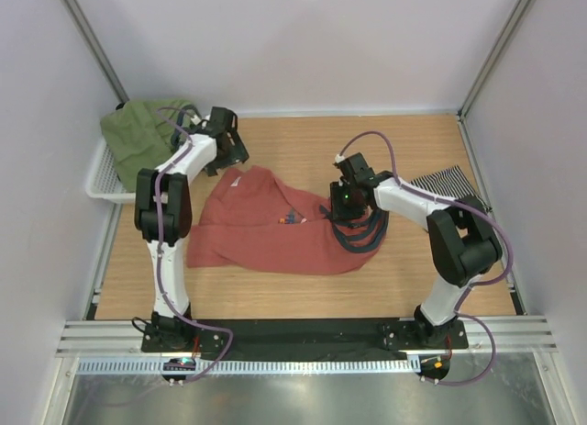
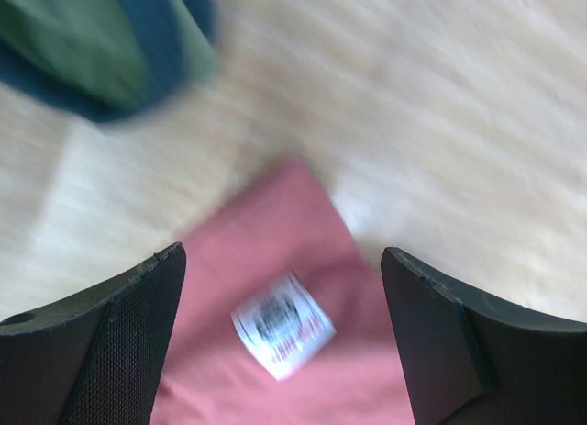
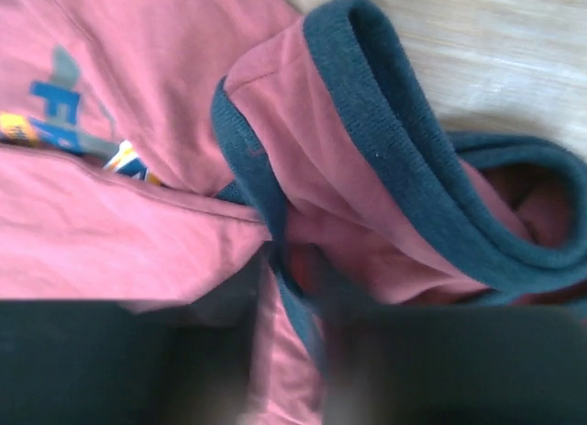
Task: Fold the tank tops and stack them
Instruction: Flatten the tank top out
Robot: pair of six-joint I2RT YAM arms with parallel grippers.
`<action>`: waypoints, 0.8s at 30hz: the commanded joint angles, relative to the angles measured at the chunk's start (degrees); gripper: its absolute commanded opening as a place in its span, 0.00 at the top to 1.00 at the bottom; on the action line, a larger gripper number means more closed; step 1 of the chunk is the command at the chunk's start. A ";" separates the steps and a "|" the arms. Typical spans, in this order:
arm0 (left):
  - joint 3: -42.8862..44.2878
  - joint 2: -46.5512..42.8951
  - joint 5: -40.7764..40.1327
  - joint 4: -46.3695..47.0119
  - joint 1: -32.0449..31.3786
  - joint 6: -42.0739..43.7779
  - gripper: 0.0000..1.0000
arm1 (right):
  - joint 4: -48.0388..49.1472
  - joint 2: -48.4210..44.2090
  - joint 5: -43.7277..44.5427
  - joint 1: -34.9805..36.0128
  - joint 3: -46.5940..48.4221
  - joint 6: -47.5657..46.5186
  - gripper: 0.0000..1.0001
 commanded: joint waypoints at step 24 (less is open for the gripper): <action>0.30 -0.59 -4.73 -4.15 -3.96 7.30 0.11 | 3.48 -13.33 19.65 -18.15 -6.34 14.40 0.69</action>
